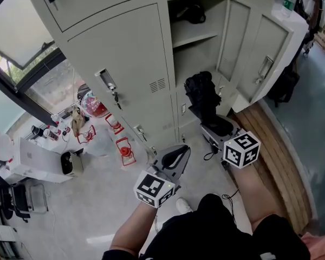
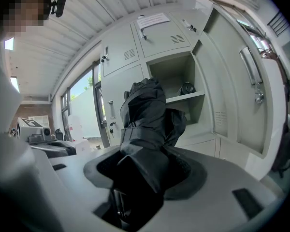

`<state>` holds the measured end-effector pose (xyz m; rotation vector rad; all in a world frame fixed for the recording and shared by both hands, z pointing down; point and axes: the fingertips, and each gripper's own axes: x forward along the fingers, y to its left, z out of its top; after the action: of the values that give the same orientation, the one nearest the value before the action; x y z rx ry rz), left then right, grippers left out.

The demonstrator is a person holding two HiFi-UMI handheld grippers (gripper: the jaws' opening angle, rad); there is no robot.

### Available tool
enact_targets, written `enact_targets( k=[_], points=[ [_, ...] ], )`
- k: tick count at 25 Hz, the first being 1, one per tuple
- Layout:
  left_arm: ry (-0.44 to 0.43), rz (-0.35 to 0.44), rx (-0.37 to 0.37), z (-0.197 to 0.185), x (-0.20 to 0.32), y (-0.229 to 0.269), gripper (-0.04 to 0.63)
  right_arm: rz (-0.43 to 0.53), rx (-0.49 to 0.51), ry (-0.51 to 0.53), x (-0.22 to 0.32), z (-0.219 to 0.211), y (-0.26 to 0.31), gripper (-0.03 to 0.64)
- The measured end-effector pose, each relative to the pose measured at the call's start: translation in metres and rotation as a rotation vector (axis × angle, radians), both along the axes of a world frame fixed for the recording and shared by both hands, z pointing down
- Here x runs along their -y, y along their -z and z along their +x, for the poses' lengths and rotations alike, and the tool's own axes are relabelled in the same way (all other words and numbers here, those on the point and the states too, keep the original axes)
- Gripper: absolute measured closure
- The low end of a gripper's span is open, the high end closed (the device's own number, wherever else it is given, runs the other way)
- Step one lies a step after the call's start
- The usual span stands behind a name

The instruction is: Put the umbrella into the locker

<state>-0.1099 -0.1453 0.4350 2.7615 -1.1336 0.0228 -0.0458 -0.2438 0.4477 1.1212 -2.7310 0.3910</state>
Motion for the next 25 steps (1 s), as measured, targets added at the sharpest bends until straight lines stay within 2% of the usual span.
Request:
enact_targets(
  k=[11,25],
  points=[
    [-0.010,0.015,0.012,0.011,0.044,0.002,0.569,-0.012,-0.064,-0.016,0.057,0.007,-0.014,0.324],
    [0.010,0.020,-0.013,0.027,0.118,0.003,0.569,0.008,-0.233,0.024,0.156,0.004,-0.025,0.324]
  ],
)
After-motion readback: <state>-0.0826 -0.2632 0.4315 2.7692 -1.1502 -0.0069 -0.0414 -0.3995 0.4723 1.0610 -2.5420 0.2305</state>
